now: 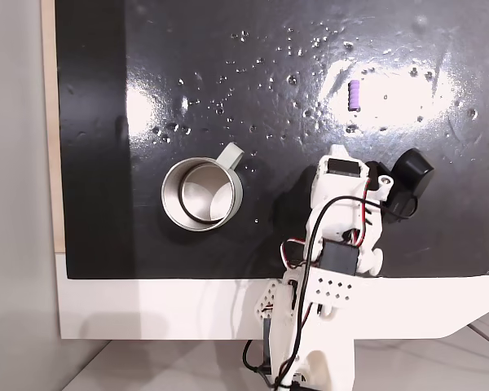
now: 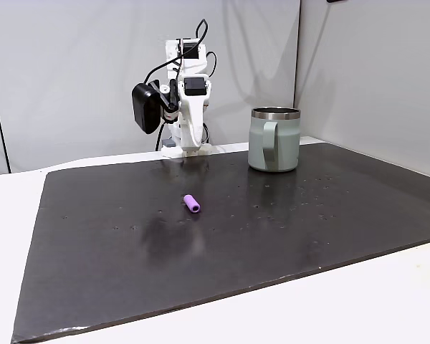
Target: Grasp a pengrip and put it in the cup.
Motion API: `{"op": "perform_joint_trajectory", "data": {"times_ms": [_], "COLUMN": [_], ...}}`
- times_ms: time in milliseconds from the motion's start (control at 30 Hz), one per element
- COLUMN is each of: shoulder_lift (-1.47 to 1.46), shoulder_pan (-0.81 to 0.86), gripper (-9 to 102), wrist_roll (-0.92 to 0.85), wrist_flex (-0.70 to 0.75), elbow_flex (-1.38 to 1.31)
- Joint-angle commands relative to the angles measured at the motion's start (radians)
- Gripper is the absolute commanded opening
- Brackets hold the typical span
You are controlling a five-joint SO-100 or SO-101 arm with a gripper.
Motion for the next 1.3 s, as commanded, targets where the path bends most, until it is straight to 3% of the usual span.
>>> {"op": "perform_joint_trajectory", "data": {"times_ms": [0, 167, 400, 633, 933, 1267], "shoulder_lift": [-0.221, -0.411, -0.561, -0.630, -0.623, -0.706], "shoulder_pan": [0.025, 0.021, 0.005, 0.051, 0.112, 0.091], "gripper": [0, 0, 0, 0, 8, 16], "wrist_roll": [0.002, -0.044, -0.247, -0.430, -0.805, -1.091], "wrist_flex": [-0.077, -0.179, -0.285, -0.313, -0.322, -0.321], "elbow_flex": [-0.192, -0.285, -0.334, -0.400, -0.425, -0.492]}}
